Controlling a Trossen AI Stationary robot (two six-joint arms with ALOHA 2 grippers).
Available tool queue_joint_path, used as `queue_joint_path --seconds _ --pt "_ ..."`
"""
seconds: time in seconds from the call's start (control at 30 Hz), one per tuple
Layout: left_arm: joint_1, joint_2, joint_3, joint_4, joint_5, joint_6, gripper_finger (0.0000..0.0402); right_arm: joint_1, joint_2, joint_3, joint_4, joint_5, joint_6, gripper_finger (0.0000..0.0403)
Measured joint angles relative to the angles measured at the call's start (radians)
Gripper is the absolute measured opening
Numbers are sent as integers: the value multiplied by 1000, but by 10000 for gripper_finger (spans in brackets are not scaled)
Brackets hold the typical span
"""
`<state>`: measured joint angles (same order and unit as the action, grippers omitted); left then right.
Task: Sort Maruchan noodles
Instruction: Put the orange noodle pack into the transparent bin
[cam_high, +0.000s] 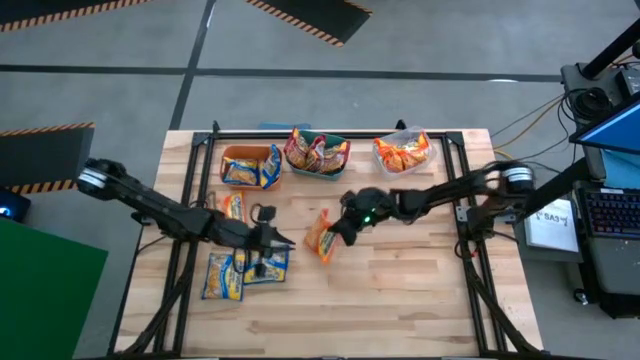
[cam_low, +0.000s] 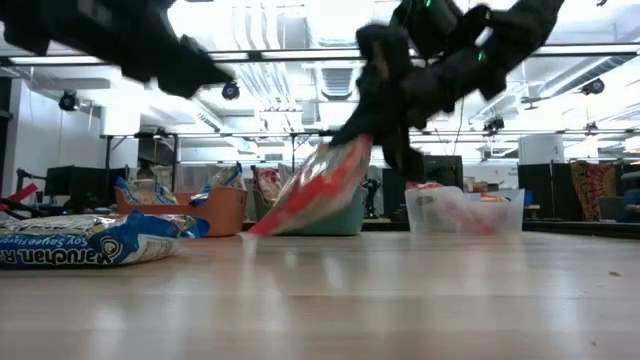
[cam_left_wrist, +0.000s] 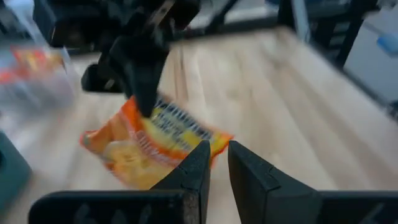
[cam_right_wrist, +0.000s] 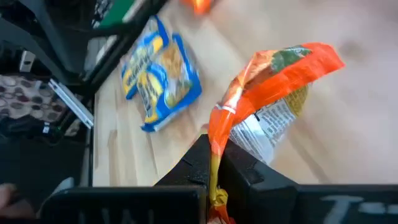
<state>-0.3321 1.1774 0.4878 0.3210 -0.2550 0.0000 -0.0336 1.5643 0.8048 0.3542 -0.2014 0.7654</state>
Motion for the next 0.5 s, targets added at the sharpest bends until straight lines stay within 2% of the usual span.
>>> queue_joint_path --seconds 0.23,0.5 --pt "0 -178 3 11 -35 82 40 -76 -294 4 -256 165 -138 10" --pt "0 -282 3 78 -53 201 40 -258 -591 4 -647 511 -304 9"
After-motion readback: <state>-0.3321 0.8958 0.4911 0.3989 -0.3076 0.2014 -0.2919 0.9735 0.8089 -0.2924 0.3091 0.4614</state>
